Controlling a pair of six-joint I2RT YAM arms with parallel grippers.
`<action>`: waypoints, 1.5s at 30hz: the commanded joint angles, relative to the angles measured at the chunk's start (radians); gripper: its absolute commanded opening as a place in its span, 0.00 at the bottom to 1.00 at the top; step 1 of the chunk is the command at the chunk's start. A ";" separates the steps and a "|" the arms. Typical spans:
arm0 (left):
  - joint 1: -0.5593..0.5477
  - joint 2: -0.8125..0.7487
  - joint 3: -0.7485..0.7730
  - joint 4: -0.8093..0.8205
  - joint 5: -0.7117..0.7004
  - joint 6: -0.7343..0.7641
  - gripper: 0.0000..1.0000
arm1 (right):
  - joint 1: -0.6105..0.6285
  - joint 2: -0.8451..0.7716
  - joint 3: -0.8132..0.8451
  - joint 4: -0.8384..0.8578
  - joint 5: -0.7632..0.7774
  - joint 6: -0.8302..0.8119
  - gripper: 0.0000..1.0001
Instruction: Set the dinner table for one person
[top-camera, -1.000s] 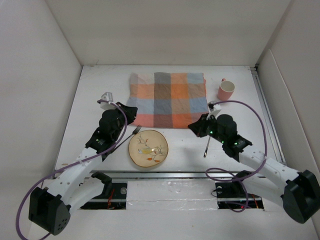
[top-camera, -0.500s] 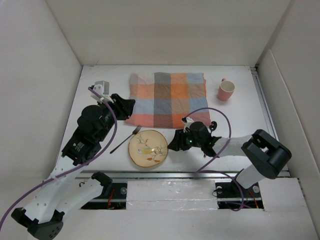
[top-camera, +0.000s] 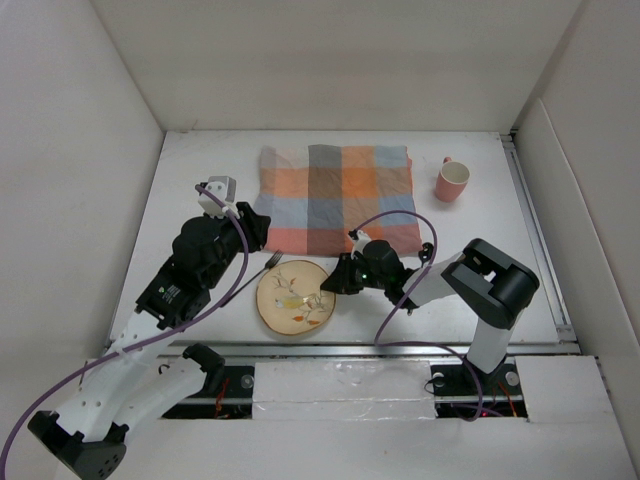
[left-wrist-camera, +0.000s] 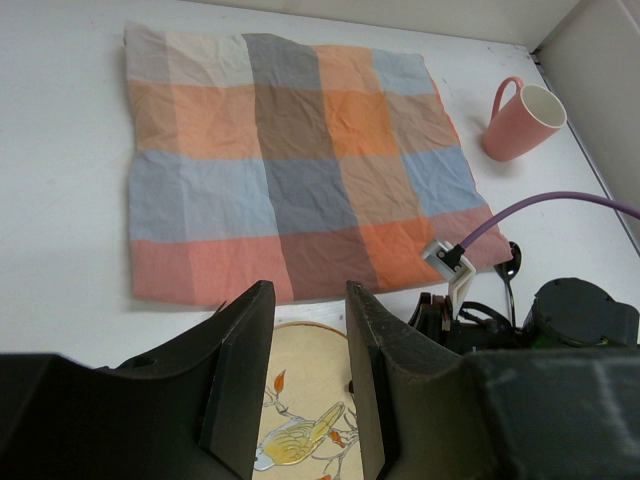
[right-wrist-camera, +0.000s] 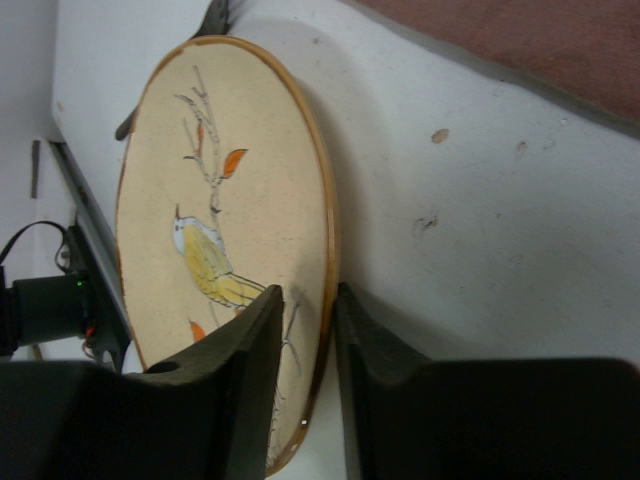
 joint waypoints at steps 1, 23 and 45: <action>-0.002 -0.042 -0.010 0.037 -0.029 0.027 0.32 | 0.015 0.025 0.004 0.122 0.000 0.038 0.19; -0.002 -0.093 -0.017 0.040 -0.032 0.024 0.34 | -0.219 -0.314 0.245 -0.027 -0.046 0.090 0.00; -0.002 -0.079 -0.019 0.038 -0.046 0.018 0.34 | -0.451 0.278 0.757 -0.128 -0.009 0.092 0.00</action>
